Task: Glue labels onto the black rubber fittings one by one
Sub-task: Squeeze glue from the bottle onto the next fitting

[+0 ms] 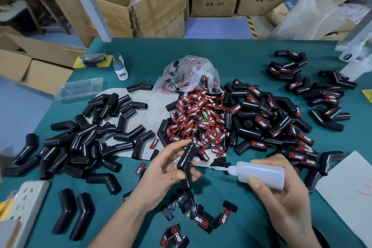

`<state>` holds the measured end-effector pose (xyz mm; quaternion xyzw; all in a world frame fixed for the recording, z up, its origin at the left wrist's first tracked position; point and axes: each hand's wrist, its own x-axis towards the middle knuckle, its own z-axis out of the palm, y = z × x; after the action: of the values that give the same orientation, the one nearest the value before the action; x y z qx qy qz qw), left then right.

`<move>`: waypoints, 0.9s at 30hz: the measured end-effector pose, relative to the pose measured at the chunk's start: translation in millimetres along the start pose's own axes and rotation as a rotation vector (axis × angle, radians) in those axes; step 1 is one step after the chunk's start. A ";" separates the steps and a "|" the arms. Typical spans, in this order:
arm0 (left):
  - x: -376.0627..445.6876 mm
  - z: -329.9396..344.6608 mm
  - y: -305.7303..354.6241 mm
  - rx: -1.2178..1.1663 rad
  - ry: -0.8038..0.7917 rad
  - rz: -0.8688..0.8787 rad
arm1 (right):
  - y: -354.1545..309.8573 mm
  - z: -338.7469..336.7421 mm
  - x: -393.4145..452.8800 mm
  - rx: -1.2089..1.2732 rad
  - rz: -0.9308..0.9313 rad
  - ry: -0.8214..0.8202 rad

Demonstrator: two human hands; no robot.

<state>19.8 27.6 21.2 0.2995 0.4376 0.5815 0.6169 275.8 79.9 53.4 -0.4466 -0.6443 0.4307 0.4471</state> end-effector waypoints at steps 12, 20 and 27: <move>0.6 -3.9 -3.3 0.017 -0.016 0.006 | -0.3 0.1 -0.3 0.006 0.007 0.008; 1.1 -2.3 -1.7 0.034 -0.008 0.012 | -1.8 0.1 -0.6 0.007 0.014 -0.001; 1.9 -5.6 -4.9 0.057 -0.001 0.018 | -0.5 0.0 -0.1 0.012 0.007 0.014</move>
<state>16.9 28.0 14.2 0.3212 0.4508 0.5743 0.6032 275.7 79.7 53.8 -0.4492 -0.6372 0.4330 0.4525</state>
